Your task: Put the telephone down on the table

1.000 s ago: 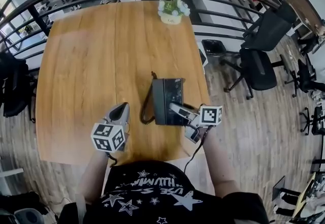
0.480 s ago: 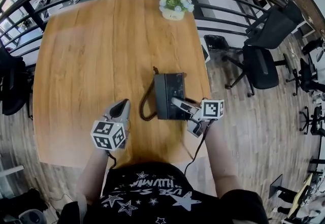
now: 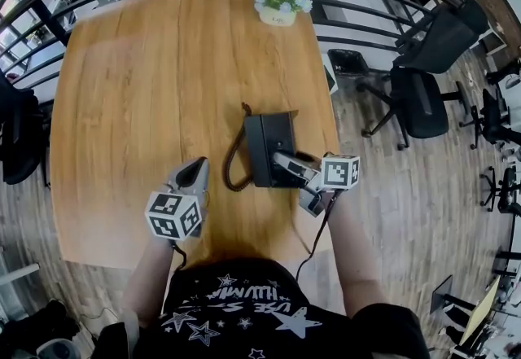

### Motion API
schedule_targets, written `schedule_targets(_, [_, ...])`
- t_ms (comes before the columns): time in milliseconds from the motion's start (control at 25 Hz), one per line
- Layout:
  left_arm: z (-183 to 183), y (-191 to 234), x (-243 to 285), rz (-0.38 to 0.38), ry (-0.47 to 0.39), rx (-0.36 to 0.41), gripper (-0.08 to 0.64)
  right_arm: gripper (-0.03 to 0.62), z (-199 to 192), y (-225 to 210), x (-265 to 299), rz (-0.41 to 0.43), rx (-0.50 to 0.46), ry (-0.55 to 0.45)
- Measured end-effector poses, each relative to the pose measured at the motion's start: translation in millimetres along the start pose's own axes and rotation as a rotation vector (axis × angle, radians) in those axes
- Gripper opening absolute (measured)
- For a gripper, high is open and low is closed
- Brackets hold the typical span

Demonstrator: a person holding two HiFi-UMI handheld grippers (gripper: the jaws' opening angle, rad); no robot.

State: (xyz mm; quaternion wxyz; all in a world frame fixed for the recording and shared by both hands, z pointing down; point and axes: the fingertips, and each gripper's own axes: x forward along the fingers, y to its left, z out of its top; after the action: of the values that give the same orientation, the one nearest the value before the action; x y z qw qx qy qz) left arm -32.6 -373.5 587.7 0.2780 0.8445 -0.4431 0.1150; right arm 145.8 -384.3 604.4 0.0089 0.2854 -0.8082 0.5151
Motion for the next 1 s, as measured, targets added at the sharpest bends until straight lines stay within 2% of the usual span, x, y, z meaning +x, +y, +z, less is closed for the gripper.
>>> schedule_targets(120, [0.5, -1.5, -0.9, 0.000, 0.002, 0.001, 0.002, 0.164, 1.7, 0.5, -1.2, -0.019, -0.015, -0.022])
schedule_targets(360, [-1.7, -4.9, -3.9, 0.000, 0.002, 0.011, 0.002, 0.167, 2.3, -7.5, -5.4, -0.129, -0.083, -0.054])
schedule_targets(600, [-3.0, -11.1, -5.6, -0.002, 0.006, 0.011, 0.002, 0.215, 5.9, -18.5, -14.4, -0.243, -0.163, -0.041])
schedule_targets(800, [-5.3, -18.1, -8.3, -0.015, 0.011, 0.020, 0.002, 0.244, 6.3, -28.0, -22.4, -0.273, -0.188, -0.020])
schedule_targets(1000, [-9.8, -22.0, -10.0, -0.030, 0.018, 0.021, 0.002, 0.265, 3.8, -42.9, -30.0, -0.289, -0.166, -0.007])
